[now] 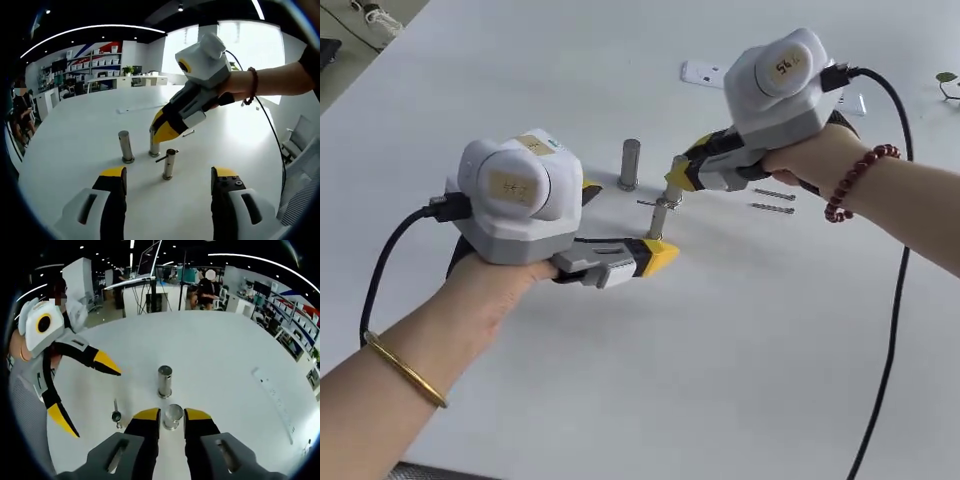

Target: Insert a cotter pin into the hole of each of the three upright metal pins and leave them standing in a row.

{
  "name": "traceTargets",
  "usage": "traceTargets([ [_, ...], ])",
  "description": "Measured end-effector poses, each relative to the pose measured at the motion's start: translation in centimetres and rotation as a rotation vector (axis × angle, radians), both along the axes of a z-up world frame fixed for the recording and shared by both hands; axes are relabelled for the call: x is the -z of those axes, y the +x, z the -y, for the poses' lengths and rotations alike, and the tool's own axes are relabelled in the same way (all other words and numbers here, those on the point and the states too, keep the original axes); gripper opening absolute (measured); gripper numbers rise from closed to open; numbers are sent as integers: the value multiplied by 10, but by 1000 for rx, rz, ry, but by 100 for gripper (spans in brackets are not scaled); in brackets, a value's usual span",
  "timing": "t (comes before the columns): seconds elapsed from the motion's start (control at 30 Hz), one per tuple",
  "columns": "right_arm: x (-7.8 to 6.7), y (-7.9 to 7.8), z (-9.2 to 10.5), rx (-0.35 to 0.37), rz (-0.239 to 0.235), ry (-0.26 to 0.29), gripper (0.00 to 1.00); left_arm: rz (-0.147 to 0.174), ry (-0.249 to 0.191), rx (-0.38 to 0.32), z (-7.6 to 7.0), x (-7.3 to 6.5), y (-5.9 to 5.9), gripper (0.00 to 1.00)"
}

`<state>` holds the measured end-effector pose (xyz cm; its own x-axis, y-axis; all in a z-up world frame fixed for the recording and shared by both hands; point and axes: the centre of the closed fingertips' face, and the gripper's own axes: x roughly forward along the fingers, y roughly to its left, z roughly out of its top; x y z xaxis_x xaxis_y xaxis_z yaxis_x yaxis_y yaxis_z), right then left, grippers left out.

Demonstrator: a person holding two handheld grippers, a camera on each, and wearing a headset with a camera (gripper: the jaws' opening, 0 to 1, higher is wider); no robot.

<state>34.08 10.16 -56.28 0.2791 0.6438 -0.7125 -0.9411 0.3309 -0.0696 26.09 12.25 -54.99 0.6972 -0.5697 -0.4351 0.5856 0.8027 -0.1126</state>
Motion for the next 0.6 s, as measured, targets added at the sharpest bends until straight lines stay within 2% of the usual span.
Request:
traceTargets([
  [0.17, 1, 3, -1, 4, 6, 1, 12, 5, 6, 5, 0, -1, -1, 69],
  [0.47, 0, 6, 2, 40, -32, 33, 8, 5, 2, 12, 0, -2, -3, 74],
  [0.6, 0, 4, 2, 31, -27, 29, 8, 9, -3, 10, -1, -4, -3, 75],
])
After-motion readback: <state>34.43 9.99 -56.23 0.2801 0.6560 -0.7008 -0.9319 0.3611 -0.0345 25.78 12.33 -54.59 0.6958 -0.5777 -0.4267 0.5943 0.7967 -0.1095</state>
